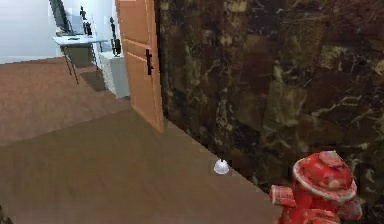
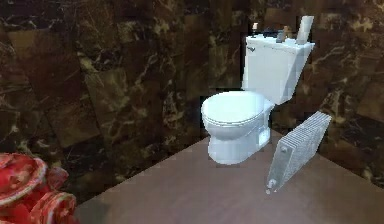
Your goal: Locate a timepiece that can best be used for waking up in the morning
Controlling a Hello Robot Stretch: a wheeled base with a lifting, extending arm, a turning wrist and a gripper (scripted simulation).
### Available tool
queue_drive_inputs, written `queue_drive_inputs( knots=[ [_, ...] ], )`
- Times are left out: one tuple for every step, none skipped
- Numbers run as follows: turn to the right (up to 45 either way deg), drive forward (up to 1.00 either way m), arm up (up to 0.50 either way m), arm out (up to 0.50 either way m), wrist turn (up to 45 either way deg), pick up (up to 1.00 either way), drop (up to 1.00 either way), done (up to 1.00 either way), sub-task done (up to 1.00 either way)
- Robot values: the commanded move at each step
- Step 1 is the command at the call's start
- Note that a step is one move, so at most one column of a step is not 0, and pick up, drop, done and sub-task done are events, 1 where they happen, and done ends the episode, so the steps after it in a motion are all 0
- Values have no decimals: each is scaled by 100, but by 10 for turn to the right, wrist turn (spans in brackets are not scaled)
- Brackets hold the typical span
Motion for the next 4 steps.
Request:
queue_drive_inputs(
  knots=[
    [0, 45, 0, 0, 0, 0, 0, 0, 0],
    [-450, 0, 0, 0, 0, 0, 0, 0, 0],
    [-30, 0, 0, 0, 0, 0, 0, 0, 0],
    [90, 0, 0, 0, 0, 0, 0, 0, 0]
  ],
)
